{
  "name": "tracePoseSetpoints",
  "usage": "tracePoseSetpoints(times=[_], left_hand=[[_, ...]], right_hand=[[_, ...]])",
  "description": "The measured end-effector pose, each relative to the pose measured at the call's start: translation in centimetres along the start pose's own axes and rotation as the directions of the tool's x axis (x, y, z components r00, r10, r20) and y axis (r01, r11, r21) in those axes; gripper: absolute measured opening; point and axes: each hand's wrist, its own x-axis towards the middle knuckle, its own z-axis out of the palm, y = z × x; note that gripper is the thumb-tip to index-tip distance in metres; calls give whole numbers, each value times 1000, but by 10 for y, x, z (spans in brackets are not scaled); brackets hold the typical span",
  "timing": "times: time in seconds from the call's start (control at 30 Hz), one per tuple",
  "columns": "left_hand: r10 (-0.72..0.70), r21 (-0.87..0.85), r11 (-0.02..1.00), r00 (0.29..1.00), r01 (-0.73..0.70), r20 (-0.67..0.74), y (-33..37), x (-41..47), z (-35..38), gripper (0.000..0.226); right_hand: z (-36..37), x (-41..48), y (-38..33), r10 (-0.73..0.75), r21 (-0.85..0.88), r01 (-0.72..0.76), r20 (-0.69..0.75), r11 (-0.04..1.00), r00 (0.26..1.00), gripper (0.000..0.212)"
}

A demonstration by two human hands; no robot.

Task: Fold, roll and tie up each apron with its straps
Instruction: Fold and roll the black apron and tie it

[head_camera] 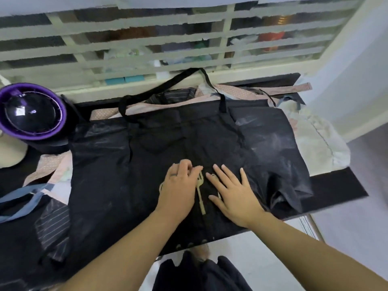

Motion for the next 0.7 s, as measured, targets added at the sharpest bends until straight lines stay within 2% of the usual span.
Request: tracePoseSetpoints(times=[0.07,0.13,0.2,0.23,0.3,0.37,0.43,0.5,0.57,0.6,0.63,0.7], left_hand=[[65,-96,994,994,-57,86,8,-22,10,45],[90,-17,996,976,-88,197,2,-38,24,54],[99,57,991,953,-120,287,-7,-43,33,65],[99,61,990,940,-126,327,-10,-42,33,71],[135,46,987,940,-157,313,-14,-37,34,86],[123,22,990,924,-141,363,-12,-36,33,91],[106,24,992,918,-125,382,-10,-35,29,86],[96,31,993,917,-117,386,-10,-35,30,86],[93,41,992,915,-119,392,-10,-35,30,87],[92,45,992,915,-119,393,-10,-35,31,87],[93,43,992,914,-120,394,-10,-35,31,87],[95,37,992,915,-119,393,-10,-35,32,88]], right_hand=[[1,4,3,12,15,-13,69,1000,998,67],[-1,8,4,3,60,-5,47,998,999,72],[-5,-2,6,57,169,-43,-78,985,995,66],[-6,-14,8,127,239,-74,-214,968,968,58],[-4,-37,15,327,386,-144,-464,911,824,42],[2,-64,19,516,498,-240,-546,833,660,36],[8,-83,20,656,584,-321,-561,746,505,34],[13,-90,18,787,712,-346,-502,611,357,36],[9,-90,18,912,852,-335,-340,402,231,48],[4,-89,20,954,903,-330,-217,276,205,57],[2,-86,26,970,926,-333,-107,177,216,62],[-1,-82,40,957,936,-344,27,77,290,56]])
